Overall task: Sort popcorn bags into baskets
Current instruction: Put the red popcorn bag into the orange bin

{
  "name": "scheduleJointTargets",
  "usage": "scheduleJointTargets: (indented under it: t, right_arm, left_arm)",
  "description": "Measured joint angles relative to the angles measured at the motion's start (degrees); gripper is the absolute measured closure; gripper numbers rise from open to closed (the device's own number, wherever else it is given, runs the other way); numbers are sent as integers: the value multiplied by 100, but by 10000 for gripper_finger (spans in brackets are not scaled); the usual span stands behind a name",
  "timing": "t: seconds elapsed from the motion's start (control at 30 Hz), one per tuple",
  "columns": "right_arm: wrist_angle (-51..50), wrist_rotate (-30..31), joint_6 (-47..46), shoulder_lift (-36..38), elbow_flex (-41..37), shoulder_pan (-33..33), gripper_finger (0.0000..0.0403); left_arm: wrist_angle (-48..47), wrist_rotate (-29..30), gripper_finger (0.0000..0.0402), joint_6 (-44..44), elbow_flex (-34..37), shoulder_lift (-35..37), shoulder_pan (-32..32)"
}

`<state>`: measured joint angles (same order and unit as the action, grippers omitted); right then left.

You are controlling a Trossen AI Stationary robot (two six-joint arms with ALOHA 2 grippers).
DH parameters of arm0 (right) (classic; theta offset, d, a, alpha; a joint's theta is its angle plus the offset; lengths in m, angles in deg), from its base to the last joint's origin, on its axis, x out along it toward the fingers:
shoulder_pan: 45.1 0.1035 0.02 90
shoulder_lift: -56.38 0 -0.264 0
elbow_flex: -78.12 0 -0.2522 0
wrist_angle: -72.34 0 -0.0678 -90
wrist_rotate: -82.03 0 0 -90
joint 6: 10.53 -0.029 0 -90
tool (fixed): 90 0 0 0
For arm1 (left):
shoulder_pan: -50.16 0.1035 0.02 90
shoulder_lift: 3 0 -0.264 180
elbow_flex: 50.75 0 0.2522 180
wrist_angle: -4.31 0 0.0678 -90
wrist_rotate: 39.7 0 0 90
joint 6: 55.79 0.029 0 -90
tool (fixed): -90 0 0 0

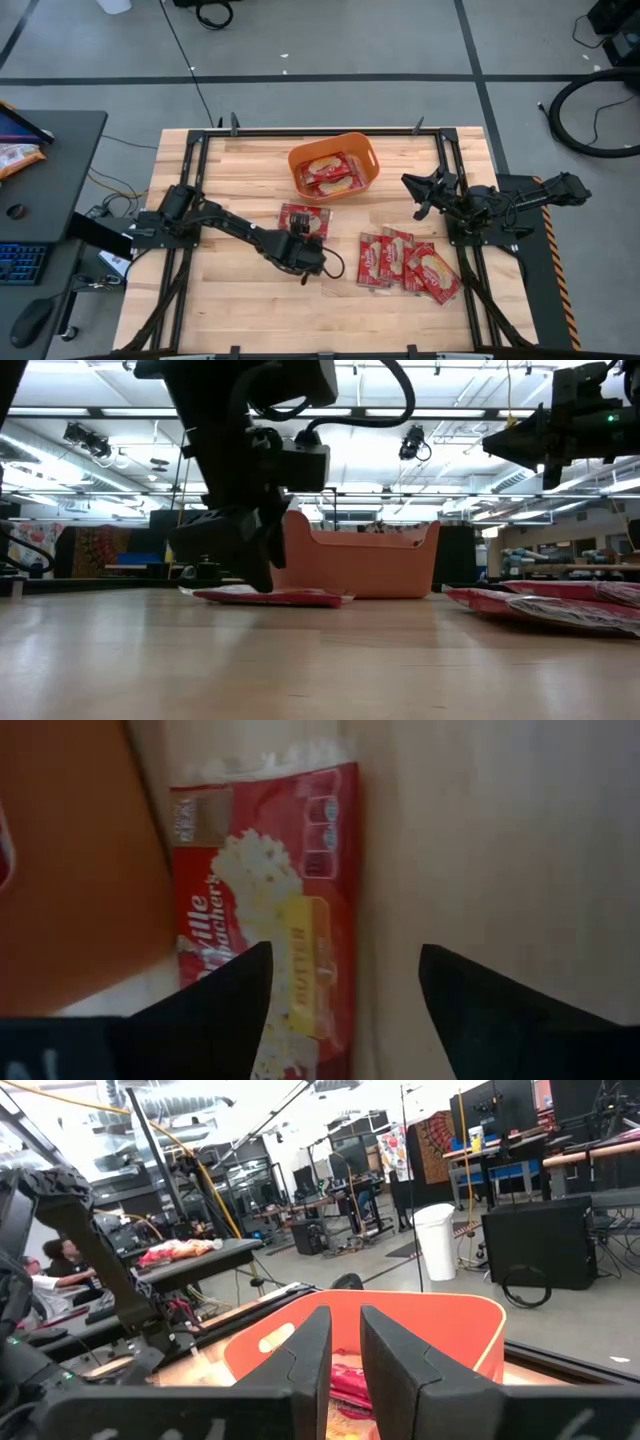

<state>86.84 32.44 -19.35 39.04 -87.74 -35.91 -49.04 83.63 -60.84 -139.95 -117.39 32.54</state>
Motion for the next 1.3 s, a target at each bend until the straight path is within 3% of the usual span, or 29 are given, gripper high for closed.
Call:
scheduleJointTargets:
  t: [0.17, 0.5, 0.77, 1.03, 1.3]
  right_arm:
    - [8, 2, 0, 0, 0, -2, 341]
    - [21, 2, 0, 0, 0, 0, 341]
    - [23, 1, 0, 0, 0, 0, 341]
    - [21, 2, 0, 0, 0, 0, 341]
    - [21, 0, 0, 0, 0, 0, 341]
  left_arm:
    - [-14, 144, 149, 65, 0, -238, 51]
    - [-208, 615, 195, 184, -11, -445, 56]
    - [-282, 171, 272, 165, -15, -437, 227]
    - [-305, 24, 387, 119, -8, -443, 252]
    - [-524, -107, 397, 89, -190, -349, 228]
